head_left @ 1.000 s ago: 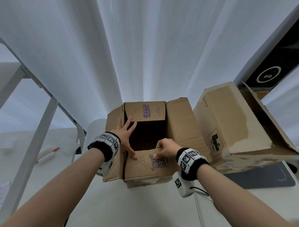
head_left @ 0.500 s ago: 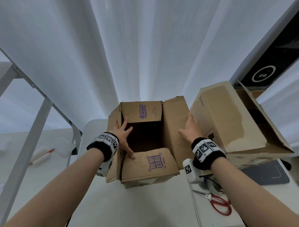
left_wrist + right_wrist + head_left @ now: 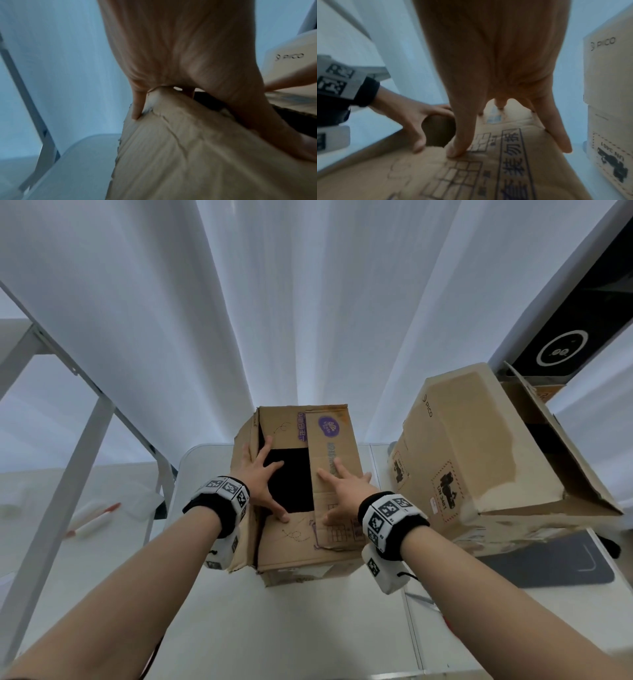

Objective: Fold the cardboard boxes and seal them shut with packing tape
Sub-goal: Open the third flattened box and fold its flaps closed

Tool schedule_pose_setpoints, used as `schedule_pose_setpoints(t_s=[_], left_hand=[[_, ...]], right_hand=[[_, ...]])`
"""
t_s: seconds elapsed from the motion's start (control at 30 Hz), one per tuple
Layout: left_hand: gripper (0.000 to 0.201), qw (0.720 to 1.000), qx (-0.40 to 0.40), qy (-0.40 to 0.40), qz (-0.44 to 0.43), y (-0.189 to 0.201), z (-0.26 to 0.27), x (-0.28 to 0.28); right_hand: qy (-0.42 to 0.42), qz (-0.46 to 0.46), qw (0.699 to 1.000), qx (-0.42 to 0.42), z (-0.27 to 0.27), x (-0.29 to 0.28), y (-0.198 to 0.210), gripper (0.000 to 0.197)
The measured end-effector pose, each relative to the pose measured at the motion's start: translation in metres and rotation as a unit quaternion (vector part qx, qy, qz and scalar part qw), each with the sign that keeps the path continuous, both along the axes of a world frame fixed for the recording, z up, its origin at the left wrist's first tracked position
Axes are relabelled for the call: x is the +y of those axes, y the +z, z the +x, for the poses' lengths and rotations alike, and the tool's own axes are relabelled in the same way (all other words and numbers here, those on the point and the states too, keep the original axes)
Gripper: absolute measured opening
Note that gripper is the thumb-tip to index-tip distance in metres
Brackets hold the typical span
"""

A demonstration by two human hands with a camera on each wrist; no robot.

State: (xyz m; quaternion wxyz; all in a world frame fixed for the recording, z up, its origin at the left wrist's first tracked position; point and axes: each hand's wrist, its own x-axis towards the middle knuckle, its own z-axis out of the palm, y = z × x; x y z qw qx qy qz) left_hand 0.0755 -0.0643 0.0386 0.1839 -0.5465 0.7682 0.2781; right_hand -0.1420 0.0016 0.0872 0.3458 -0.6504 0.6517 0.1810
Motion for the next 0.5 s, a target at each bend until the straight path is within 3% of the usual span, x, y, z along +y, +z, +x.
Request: schedule_pose_setpoints(t_s=[0.1, 0.2, 0.3, 0.37, 0.43, 0.5], left_hand=[[0.146, 0.992, 0.108, 0.055, -0.034, -0.01, 0.007, 0.009], [0.136, 0.958, 0.208, 0.175, -0.092, -0.015, 0.018, 0.019], [0.128, 0.912, 0.188, 0.34, -0.129, -0.013, 0.032, 0.023], [0.131, 0.884, 0.157, 0.435, -0.075, -0.004, 0.046, 0.02], [0.116, 0.88, 0.14, 0.454, -0.022, 0.014, 0.056, 0.016], [0.085, 0.893, 0.129, 0.428, -0.055, 0.036, 0.06, 0.012]], right_hand=[[0.003, -0.001, 1.0, 0.012, 0.001, 0.002, 0.001, 0.105], [0.007, 0.001, 1.0, 0.017, 0.003, 0.001, 0.001, 0.106], [0.01, -0.01, 0.999, 0.03, 0.005, 0.002, -0.001, 0.103], [0.011, -0.018, 0.999, 0.03, 0.004, 0.003, -0.004, 0.102], [0.006, -0.02, 0.999, 0.027, 0.002, 0.002, -0.006, 0.103], [0.002, -0.024, 0.999, 0.027, -0.002, 0.001, -0.01, 0.105]])
